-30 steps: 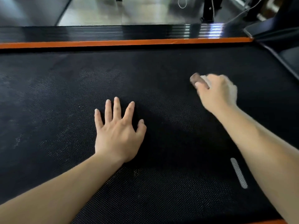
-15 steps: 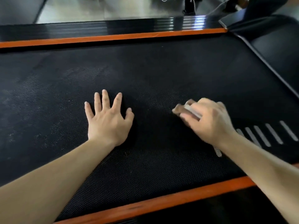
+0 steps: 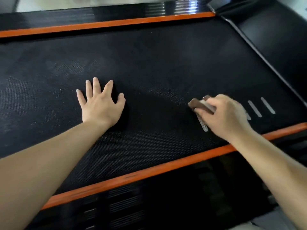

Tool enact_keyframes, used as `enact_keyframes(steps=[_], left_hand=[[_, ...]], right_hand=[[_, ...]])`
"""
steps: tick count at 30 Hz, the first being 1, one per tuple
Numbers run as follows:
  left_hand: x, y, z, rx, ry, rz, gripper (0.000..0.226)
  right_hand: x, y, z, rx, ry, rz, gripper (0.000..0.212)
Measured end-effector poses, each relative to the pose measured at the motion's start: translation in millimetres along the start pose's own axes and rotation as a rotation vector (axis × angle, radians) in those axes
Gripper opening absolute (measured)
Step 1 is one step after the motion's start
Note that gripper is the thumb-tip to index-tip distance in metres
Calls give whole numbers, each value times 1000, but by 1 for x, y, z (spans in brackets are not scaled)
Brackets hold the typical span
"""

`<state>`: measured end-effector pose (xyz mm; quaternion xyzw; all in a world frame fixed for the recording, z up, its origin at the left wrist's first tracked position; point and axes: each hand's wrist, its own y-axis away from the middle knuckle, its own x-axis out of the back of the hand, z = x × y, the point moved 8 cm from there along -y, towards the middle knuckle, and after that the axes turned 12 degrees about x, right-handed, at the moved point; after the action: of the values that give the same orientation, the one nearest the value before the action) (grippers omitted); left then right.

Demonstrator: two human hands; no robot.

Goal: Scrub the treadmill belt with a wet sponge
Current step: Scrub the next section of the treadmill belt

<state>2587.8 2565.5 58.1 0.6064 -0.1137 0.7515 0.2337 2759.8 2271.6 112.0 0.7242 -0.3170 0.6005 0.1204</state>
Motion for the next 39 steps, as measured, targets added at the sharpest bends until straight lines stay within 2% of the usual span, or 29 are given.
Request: enact_keyframes(steps=[3, 5, 6, 10, 12, 15, 16, 17, 20, 21, 23, 25, 26, 28, 31, 33, 36, 37, 39], left_hand=[[3, 5, 1, 20, 38, -7, 64], [6, 14, 8, 25, 70, -16, 58], [5, 20, 15, 8, 78, -26, 56], [-9, 48, 56, -83, 76, -98, 58], [-18, 54, 68, -71, 60, -100, 60], [-26, 56, 73, -48, 9, -63, 61], [-28, 58, 73, -52, -1, -52, 61], [-28, 58, 73, -58, -6, -43, 60], [-29, 59, 75, -59, -15, -36, 59], [-30, 59, 75, -56, -16, -34, 59], [-30, 60, 76, -59, -19, -27, 60], [-30, 60, 76, -60, -22, -18, 61], [-30, 59, 76, -59, -23, -17, 61], [-31, 58, 77, -57, -31, -26, 62], [-32, 58, 77, -57, -45, -36, 63], [-32, 57, 77, -58, -56, -40, 65], [-32, 58, 76, -54, -71, -42, 67], [-32, 58, 77, -57, -73, -38, 67], [-31, 58, 77, -53, -78, -38, 67]], right_hand=[[-11, 37, -43, 127, -211, -226, 31], [-8, 44, -36, 174, -239, -308, 24], [-3, 39, -21, 166, -220, -268, 23], [22, 34, 47, -85, -107, -22, 24], [18, 42, 37, -18, -154, -74, 27], [5, 56, 13, 137, -322, -287, 22], [7, 51, 20, 148, -300, -279, 25], [11, 42, 33, 126, -241, -222, 30], [26, 12, 84, -144, -37, 29, 38], [25, 7, 84, -174, -6, 89, 38], [12, 2, 51, -27, 6, 118, 40], [-8, 5, 17, 161, -78, 33, 37], [-10, -2, 21, 183, -98, 2, 38], [-8, -30, 50, 112, -39, 34, 40], [0, -64, 84, -150, 57, 132, 42], [-12, -66, 57, -79, 77, 130, 39], [-26, -49, 13, 227, -38, 69, 34], [-22, -53, 17, 257, -27, 46, 36], [-12, -78, 47, 143, 47, 70, 45]])
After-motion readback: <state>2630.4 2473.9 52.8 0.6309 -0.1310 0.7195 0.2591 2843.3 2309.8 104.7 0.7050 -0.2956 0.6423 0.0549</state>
